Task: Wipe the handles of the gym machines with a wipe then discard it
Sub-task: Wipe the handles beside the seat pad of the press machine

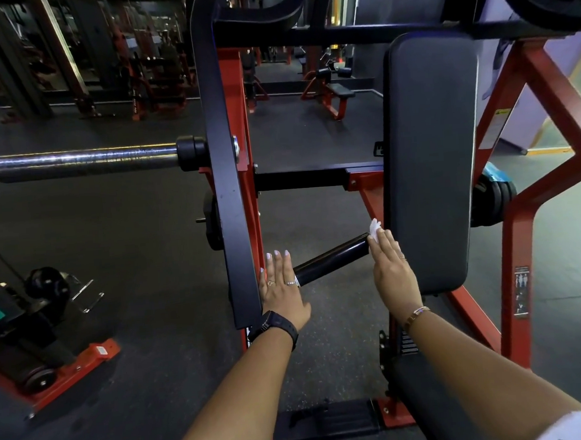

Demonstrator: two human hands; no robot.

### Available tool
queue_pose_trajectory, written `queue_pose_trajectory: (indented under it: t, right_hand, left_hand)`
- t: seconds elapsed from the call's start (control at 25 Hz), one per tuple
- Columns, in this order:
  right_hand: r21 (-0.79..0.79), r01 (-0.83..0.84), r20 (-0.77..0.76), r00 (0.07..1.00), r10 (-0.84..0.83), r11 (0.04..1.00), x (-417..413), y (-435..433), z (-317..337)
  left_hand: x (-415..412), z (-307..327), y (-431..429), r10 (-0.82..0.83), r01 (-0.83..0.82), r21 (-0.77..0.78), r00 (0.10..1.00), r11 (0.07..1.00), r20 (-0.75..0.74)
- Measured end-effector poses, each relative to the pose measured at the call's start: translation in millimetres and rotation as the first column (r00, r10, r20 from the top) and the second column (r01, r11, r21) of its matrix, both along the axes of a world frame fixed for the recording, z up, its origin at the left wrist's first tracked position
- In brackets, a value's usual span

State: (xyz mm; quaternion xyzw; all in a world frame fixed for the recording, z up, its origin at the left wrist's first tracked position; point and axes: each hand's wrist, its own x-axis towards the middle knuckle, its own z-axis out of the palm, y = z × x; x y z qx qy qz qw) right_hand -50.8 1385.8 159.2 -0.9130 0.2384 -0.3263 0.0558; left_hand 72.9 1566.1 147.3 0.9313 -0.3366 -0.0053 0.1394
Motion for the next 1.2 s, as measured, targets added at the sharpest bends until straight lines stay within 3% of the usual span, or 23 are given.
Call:
queue_pose_trajectory:
  t: [0.12, 0.32, 0.36, 0.44, 0.52, 0.64, 0.76, 0.88, 0.96, 1.0, 1.12, 1.2]
  right_hand:
    - [0.138, -0.024, 0.069, 0.997, 0.015, 0.99, 16.2, 7.1, 2.7]
    - [0.207, -0.059, -0.003, 0.998, 0.061, 0.977, 38.4, -17.7, 28.8]
    - [0.324, -0.052, 0.036, 0.998, 0.043, 0.945, 41.9, -23.3, 33.3]
    - [0.631, -0.052, 0.174, 0.982, -0.075, 0.774, 44.1, -28.8, 34.9]
    - [0.766, -0.068, 0.289, 0.924, -0.249, 0.639, 40.0, -21.7, 22.0]
    - [0.72, -0.028, 0.381, 0.852, -0.36, 0.693, 29.8, 0.7, 2.7]
    - [0.632, -0.128, 0.413, 0.89, -0.193, 0.764, 37.1, -5.1, 8.9]
    - [0.701, -0.171, 0.325, 0.941, -0.096, 0.692, 48.4, -21.6, 27.4]
    - [0.78, -0.144, 0.307, 0.936, -0.172, 0.609, 47.5, -22.9, 28.3]
    - [0.782, -0.099, 0.3, 0.925, -0.232, 0.615, 43.8, -20.0, 24.9]
    - [0.694, -0.011, 0.352, 0.878, -0.326, 0.72, 28.2, -7.9, 15.2]
    - [0.633, -0.074, 0.383, 0.895, -0.229, 0.771, 28.2, -11.0, 17.8]
  left_hand:
    - [0.0, 0.3, -0.6, -0.003, 0.003, 0.015, 1.0, 1.0, 0.003]
    - [0.4, 0.0, -1.2, -0.007, 0.007, 0.031, 1.0, 1.0, 0.006]
    - [0.6, -0.2, -1.3, -0.004, 0.004, 0.036, 1.0, 0.999, 0.013]
    - [0.8, -0.7, -1.2, 0.001, -0.002, 0.05, 1.0, 0.999, 0.021]
    - [0.5, -1.8, -1.3, 0.006, -0.007, 0.047, 1.0, 0.999, 0.03]
    - [-0.1, -1.9, -1.6, 0.012, -0.013, 0.031, 0.999, 0.999, 0.039]
    - [-2.1, -0.9, -0.3, 0.017, -0.019, 0.037, 0.999, 0.999, 0.045]
    - [-1.9, 0.0, -0.8, 0.015, -0.017, 0.048, 0.999, 0.999, 0.047]
    - [-3.2, 1.4, -0.5, 0.015, -0.017, 0.044, 0.999, 0.999, 0.043]
    - [-3.2, 2.0, -0.5, 0.013, -0.015, 0.042, 0.999, 0.999, 0.036]
    - [-3.2, 2.2, -1.1, 0.012, -0.013, 0.042, 0.999, 0.999, 0.03]
    - [-3.3, 1.8, -1.6, 0.016, -0.018, 0.048, 0.999, 0.999, 0.037]
